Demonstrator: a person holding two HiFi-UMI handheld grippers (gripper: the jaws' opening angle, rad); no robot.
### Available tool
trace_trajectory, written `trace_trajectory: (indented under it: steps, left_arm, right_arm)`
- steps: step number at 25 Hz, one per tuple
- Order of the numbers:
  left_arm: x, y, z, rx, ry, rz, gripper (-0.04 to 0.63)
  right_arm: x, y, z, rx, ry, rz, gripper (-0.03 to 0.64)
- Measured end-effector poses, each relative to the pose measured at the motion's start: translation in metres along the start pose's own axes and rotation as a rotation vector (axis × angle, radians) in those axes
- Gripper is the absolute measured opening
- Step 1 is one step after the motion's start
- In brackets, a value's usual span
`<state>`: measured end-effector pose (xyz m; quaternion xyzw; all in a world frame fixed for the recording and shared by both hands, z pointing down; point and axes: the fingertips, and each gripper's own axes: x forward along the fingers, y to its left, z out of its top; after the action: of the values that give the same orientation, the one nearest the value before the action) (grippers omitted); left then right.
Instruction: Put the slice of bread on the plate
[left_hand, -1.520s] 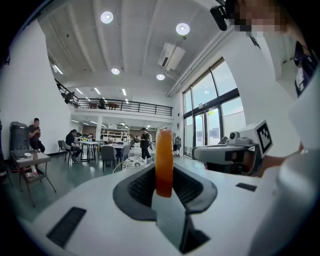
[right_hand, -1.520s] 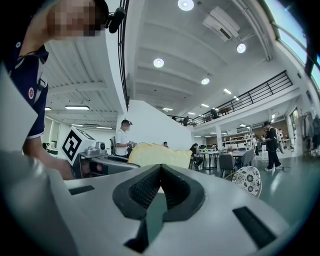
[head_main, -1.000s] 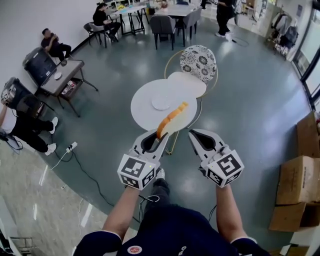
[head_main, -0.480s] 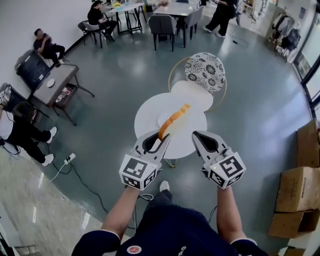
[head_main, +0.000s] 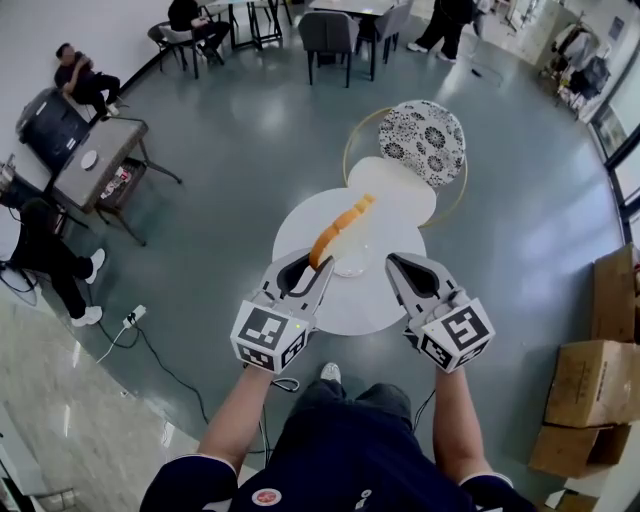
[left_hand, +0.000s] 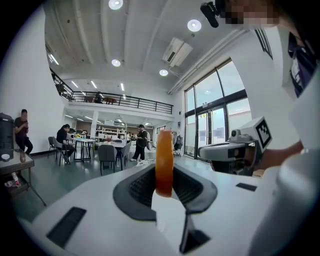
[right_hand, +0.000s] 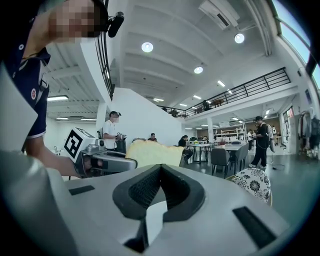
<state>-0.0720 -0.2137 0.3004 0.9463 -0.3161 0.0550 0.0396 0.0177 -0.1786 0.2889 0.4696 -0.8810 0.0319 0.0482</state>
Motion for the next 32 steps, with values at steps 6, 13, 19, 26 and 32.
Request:
trace_trajectory:
  steps: [6, 13, 19, 26, 32]
  left_arm:
    - [0.024, 0.007, -0.012, 0.001, 0.027, 0.020, 0.093]
    - [0.052, -0.001, -0.014, 0.026, 0.044, 0.069, 0.093]
    - [0.063, 0.001, -0.024, 0.026, 0.075, 0.106, 0.094]
    - [0.071, 0.013, -0.070, 0.028, 0.160, 0.127, 0.093]
    - [0.086, 0.026, -0.139, 0.034, 0.288, 0.139, 0.094]
  right_arm:
    - [0.011, -0.025, -0.011, 0.007, 0.017, 0.014, 0.005]
    - [0.011, -0.051, -0.020, 0.010, 0.028, 0.072, 0.005]
    - [0.013, -0.064, -0.025, 0.019, 0.027, 0.106, 0.005]
    - [0.023, -0.063, -0.061, 0.064, 0.099, 0.129, 0.005]
    - [0.032, -0.065, -0.103, 0.096, 0.185, 0.140, 0.005]
